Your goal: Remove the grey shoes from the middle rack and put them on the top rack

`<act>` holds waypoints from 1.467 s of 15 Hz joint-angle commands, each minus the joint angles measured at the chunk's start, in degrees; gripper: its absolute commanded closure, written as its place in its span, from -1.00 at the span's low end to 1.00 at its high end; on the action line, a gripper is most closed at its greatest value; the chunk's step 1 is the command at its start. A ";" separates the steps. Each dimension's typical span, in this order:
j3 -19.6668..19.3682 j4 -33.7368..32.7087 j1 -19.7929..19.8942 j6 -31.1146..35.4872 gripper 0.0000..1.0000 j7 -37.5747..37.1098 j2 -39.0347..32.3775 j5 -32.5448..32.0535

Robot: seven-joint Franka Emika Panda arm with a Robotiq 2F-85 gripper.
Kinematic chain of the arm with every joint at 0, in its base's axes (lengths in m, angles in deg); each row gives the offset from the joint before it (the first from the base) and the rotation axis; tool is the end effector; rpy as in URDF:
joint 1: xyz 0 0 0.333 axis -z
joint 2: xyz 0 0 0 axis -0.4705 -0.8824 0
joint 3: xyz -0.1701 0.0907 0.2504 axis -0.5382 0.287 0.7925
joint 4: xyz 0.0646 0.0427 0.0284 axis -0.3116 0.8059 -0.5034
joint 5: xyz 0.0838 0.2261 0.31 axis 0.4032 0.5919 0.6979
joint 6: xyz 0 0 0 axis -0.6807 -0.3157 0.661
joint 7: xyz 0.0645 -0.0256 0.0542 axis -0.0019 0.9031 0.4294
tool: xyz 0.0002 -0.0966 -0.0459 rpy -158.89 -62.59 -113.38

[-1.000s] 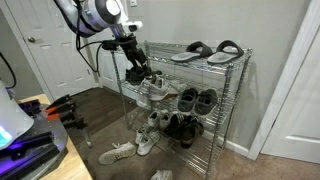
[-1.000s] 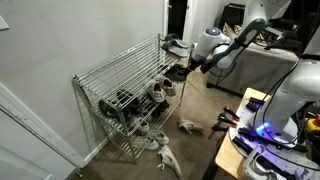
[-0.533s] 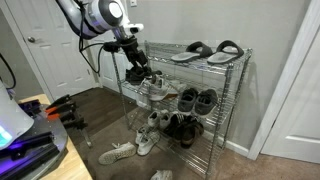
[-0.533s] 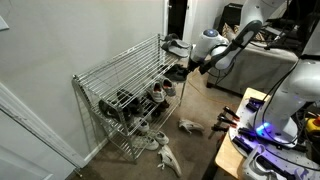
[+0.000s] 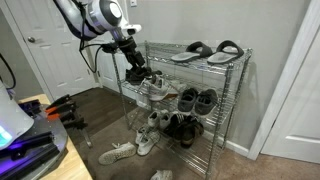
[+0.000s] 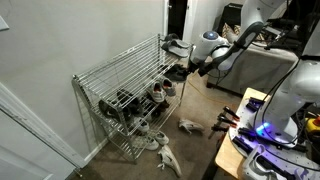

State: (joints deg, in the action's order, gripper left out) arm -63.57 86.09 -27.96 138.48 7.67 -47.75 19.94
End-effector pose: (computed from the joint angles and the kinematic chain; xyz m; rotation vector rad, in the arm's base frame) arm 0.4646 -0.0129 0.2244 2.9471 -0.2806 0.4826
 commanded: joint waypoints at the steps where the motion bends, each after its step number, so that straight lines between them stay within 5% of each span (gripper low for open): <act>1: -4.78 -2.03 -6.04 0.80 -1.00 -15.52 -3.42 -8.10; 10: -10.37 -12.30 -17.60 3.40 -1.00 -47.84 -14.52 -24.97; 22: -16.73 -31.97 -23.14 8.18 -1.00 -76.13 -29.59 -44.61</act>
State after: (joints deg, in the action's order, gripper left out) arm -78.24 58.58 -48.18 145.60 -58.94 -74.64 -17.58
